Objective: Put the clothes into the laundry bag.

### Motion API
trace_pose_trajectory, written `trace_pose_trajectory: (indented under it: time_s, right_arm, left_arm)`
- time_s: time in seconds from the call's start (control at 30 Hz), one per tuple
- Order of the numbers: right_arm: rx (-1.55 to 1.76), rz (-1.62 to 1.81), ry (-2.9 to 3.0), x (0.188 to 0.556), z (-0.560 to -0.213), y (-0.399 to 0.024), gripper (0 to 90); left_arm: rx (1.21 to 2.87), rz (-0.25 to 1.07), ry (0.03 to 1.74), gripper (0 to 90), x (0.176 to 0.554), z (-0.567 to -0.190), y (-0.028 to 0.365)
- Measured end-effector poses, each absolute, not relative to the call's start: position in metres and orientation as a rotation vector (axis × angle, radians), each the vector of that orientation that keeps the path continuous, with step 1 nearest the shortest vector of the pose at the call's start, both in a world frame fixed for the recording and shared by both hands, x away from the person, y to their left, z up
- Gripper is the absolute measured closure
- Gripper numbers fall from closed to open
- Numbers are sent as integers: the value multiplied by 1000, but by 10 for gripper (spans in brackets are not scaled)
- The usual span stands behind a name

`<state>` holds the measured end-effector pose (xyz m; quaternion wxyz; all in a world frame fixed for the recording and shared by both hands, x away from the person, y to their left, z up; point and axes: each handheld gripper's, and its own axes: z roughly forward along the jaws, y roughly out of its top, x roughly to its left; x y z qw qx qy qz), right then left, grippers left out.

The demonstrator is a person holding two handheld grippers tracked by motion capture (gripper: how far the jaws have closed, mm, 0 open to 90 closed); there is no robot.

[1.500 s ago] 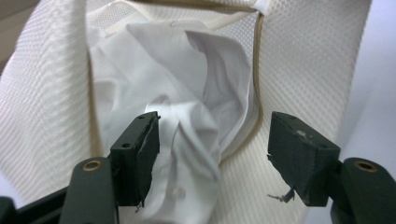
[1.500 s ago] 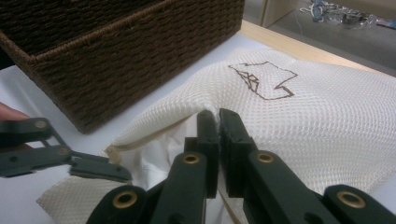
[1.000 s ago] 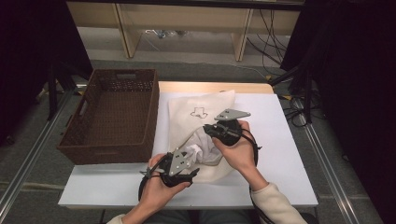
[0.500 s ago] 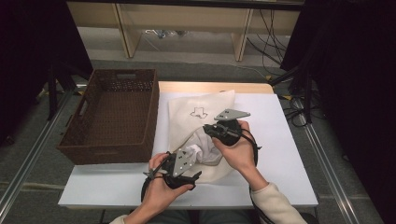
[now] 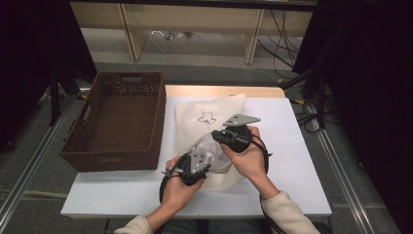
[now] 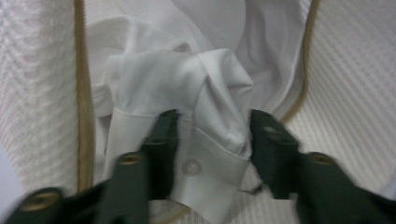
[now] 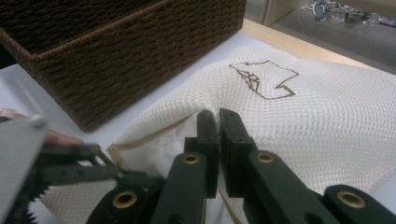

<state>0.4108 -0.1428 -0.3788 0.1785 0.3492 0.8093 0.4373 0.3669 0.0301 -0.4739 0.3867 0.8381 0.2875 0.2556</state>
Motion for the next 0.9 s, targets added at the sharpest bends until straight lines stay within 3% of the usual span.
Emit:
trace_pose_trajectory:
  time_s: [0.07, 0.17, 0.37, 0.4, 0.43, 0.9]
  right_arm:
    - [987, 1245, 2302, 410, -380, -141, 887]
    - [983, 1237, 2301, 410, -379, -141, 887]
    - [1002, 1252, 2304, 409, -379, -140, 888]
    - [994, 1253, 2303, 409, -379, -140, 888]
    - [990, 1255, 2299, 409, -379, -140, 888]
    - [1030, 1261, 2276, 411, -379, -144, 889]
  left_arm:
    - [2110, 604, 762, 780, 373, -477, 25]
    - [2088, 575, 779, 852, 380, -480, 18]
    - [2015, 551, 850, 860, 392, -486, 7]
    - [2074, 562, 820, 861, 395, -484, 9]
    - [2012, 543, 863, 862, 395, -486, 5]
    - [1930, 643, 914, 855, 413, -490, -1]
